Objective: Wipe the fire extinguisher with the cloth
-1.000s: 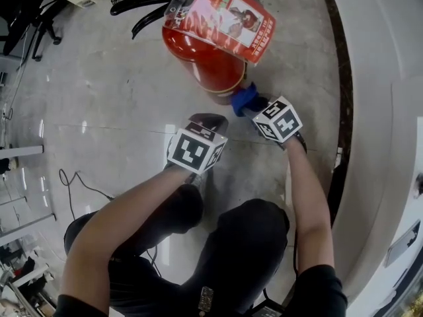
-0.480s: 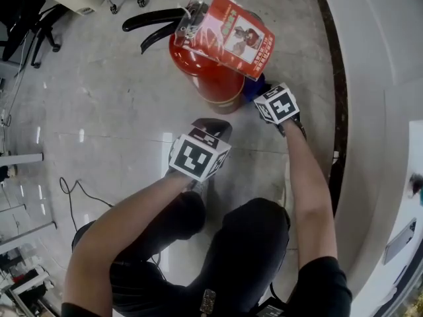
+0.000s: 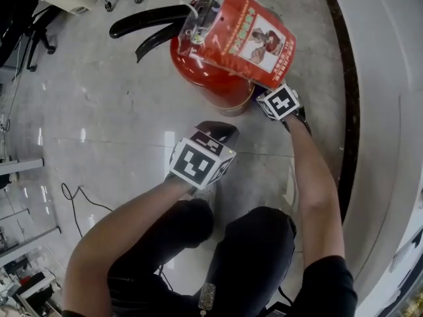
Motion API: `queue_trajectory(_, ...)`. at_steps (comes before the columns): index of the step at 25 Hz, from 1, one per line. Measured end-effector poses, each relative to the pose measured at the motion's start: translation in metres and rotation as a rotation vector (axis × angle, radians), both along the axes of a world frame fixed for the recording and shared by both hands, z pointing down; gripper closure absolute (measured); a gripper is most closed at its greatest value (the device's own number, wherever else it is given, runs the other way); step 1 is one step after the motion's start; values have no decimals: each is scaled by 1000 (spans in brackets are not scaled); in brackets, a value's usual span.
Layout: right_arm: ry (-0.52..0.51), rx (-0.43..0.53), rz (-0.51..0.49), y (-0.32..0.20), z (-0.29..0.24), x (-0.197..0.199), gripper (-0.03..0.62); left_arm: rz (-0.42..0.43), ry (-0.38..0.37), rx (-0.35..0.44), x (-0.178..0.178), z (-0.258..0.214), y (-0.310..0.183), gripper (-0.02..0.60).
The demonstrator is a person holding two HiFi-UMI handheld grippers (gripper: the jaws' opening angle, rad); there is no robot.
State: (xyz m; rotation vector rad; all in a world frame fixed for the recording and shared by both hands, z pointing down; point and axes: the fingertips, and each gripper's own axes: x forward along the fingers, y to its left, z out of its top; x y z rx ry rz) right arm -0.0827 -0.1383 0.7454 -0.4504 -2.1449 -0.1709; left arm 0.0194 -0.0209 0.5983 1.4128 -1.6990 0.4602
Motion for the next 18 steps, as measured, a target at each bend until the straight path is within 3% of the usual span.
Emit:
queue_trajectory(7, -210, 48, -136, 0, -74, -2, 511, 65, -92, -48, -12, -17, 15, 575)
queue_trajectory(18, -320, 134, -273, -3, -194, 16, 511, 15, -173, -28, -34, -79, 17, 575)
